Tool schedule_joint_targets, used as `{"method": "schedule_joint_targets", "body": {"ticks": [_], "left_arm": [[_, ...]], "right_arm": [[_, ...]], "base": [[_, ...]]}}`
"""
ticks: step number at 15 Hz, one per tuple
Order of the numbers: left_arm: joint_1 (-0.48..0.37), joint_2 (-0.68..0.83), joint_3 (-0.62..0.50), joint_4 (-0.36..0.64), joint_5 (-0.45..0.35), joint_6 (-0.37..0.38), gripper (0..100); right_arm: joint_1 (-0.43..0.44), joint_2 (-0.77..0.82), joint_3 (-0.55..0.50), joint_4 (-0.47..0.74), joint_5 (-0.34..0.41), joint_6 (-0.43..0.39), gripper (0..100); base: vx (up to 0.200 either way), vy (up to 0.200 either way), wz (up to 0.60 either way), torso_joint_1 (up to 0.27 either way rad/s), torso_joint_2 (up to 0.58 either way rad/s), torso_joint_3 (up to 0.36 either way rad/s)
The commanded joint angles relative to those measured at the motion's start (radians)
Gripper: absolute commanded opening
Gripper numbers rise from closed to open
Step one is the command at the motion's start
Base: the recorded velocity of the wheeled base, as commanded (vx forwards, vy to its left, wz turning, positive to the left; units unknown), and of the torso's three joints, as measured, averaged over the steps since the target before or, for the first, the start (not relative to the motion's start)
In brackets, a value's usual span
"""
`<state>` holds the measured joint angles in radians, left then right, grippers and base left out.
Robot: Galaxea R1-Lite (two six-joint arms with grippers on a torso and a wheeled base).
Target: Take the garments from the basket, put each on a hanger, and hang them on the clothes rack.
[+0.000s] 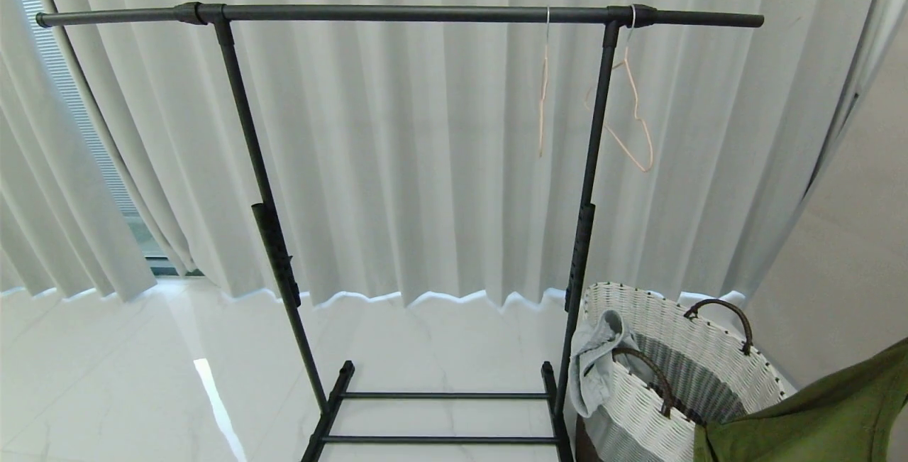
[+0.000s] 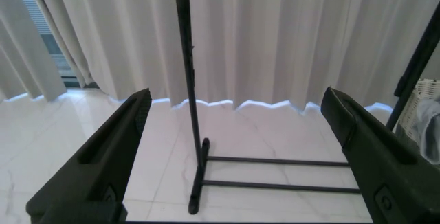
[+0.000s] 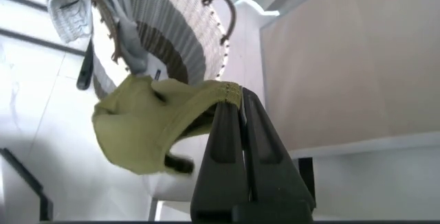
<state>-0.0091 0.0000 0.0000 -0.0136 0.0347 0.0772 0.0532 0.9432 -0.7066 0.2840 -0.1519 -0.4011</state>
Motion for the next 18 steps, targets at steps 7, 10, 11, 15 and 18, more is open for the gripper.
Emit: {"method": "schedule_joint_targets", "body": {"ticks": [7,10,11,15,18], "left_arm": [[0.0,0.002,0.0,0.0,0.001,0.001,100],[0.0,0.002,0.0,0.0,0.001,-0.004,100],[0.0,0.002,0.0,0.0,0.001,-0.013,100],[0.0,0.0,0.0,0.0,0.001,-0.02,100],[0.0,0.002,0.0,0.0,0.001,-0.02,100]], "right_arm": [[0.002,0.008,-0.001,-0.002,0.018,0.01,0],[0.002,0.012,-0.001,-0.002,0.034,0.011,0],[0.004,0.019,-0.008,-0.005,0.066,0.011,0],[0.019,0.025,-0.051,-0.002,0.198,0.03,0],[0.037,0.032,-0.068,-0.002,0.31,0.031,0]], "base": [[0.0,0.2,0.0,0.005,0.0,0.003],[0.0,0.2,0.0,0.002,0.0,0.002],[0.0,0.0,0.0,0.0,0.0,0.0],[0.0,0.0,0.0,0.0,0.0,0.0],[0.0,0.0,0.0,0.0,0.0,0.0]]}}
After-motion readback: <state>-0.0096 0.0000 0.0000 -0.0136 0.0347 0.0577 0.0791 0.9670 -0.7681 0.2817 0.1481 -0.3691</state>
